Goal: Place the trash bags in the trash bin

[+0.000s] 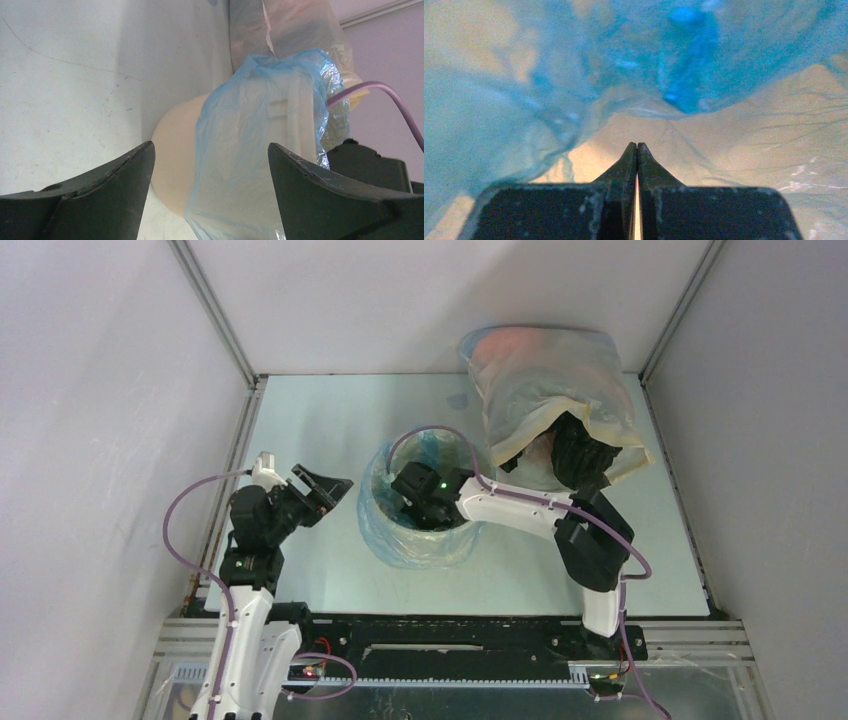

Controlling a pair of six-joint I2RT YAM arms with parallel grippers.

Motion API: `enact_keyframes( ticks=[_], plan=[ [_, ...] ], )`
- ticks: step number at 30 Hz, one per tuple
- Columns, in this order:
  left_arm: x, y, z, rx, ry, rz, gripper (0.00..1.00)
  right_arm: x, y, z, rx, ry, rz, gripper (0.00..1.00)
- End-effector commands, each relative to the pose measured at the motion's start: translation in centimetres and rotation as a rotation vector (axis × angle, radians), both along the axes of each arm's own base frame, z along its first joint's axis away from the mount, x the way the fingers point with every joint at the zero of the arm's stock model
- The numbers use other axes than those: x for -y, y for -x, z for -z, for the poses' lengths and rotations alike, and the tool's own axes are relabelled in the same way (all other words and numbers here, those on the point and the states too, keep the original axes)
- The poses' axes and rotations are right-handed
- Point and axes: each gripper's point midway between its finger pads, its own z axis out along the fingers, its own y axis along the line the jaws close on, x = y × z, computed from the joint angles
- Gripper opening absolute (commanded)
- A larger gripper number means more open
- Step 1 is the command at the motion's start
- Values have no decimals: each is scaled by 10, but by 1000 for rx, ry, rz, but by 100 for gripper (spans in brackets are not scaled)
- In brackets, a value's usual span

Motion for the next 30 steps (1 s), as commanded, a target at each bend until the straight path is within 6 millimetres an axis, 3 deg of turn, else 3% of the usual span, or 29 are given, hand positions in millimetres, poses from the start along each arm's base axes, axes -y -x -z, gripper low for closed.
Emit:
enact_keyframes(
  ticks=[1,9,14,20,25,30],
  plan=[
    [2,0,-9,46,-13,26,89,-3,-13,-41,68,-95,36,2],
    [3,1,-8,45,-16,35,90,33,-34,-73,139,-100,170,6],
    [3,1,-4,36,-19,37,90,33,-29,-105,164,-164,141,7],
    [4,5,-2,38,-25,51,90,34,-17,-158,238,-281,109,12],
    [3,13,-8,45,-57,58,90,45,0,-214,325,-395,85,27],
    [-3,25,-27,87,-103,29,91,64,17,-253,422,-507,79,65]
  ],
)
